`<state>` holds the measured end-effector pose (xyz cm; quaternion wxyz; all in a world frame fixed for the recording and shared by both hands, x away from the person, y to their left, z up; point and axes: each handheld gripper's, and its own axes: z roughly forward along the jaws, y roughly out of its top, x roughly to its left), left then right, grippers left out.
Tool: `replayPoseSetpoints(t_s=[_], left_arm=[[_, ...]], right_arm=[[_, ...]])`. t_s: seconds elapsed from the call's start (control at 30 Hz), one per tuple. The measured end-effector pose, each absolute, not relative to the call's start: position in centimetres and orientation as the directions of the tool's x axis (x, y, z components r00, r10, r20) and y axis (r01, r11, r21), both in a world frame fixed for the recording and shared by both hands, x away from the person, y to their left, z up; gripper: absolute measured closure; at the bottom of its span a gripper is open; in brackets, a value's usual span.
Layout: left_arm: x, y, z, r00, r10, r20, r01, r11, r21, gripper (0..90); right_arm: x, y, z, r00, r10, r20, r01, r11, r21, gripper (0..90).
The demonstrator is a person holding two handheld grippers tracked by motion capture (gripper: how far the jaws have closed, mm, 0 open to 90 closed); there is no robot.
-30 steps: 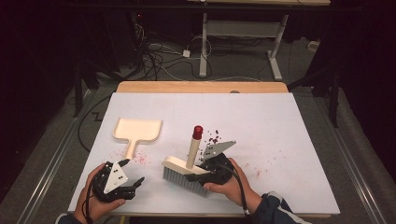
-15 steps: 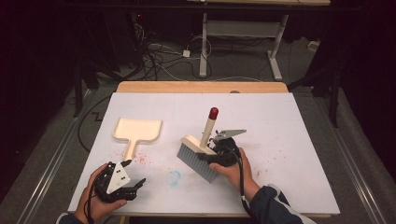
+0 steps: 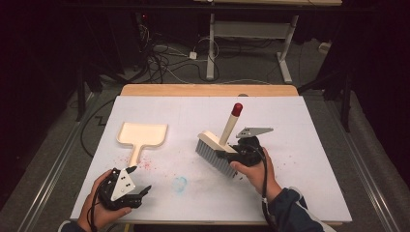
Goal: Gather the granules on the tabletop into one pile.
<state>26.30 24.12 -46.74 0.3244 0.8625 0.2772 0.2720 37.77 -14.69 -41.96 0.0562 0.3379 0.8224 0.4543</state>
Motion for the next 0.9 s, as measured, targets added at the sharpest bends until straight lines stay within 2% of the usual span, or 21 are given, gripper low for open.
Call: replayPoseSetpoints(t_s=[0.07,0.23,0.27,0.33,0.43,0.47,0.63,0.8,0.9], left_arm=[[26.3,24.1,-46.8,0.697,0.656,0.290,0.303,-0.636,0.710,22.5],[26.3,24.2,-46.7,0.695,0.658,0.290,0.305,-0.635,0.710,22.5],[26.2,24.2,-46.7,0.692,0.663,0.287,0.306,-0.629,0.714,22.5],[26.2,24.2,-46.7,0.691,0.662,0.288,0.304,-0.629,0.715,22.5],[26.2,24.1,-46.7,0.692,0.661,0.289,0.303,-0.630,0.715,22.5],[26.2,24.1,-46.7,0.693,0.660,0.289,0.303,-0.630,0.715,22.5],[26.4,23.5,-46.8,0.705,0.645,0.294,0.297,-0.645,0.704,22.5],[26.6,23.2,-46.9,0.714,0.632,0.300,0.291,-0.659,0.694,22.7],[26.6,23.2,-46.9,0.713,0.635,0.298,0.293,-0.656,0.695,22.7]], right_arm=[[37.5,-15.0,-41.4,-0.784,0.592,0.188,0.475,0.376,0.795,67.2],[35.3,-16.9,-39.5,-0.906,0.418,0.072,0.308,0.531,0.789,67.2],[34.4,-17.9,-39.5,-0.936,0.350,0.035,0.244,0.574,0.782,67.2],[33.9,-18.5,-39.7,-0.945,0.327,0.029,0.229,0.594,0.771,67.2],[32.6,-20.5,-40.7,-0.977,0.212,0.010,0.147,0.642,0.753,67.2],[32.6,-20.5,-40.7,-0.977,0.212,0.010,0.147,0.642,0.753,67.2],[33.0,-21.4,-42.1,-0.995,0.093,0.026,0.083,0.683,0.725,67.1],[34.5,-21.1,-42.9,-0.998,0.039,0.048,0.062,0.662,0.747,67.2],[35.9,-20.8,-43.2,-0.998,0.039,0.050,0.063,0.658,0.751,67.0]])
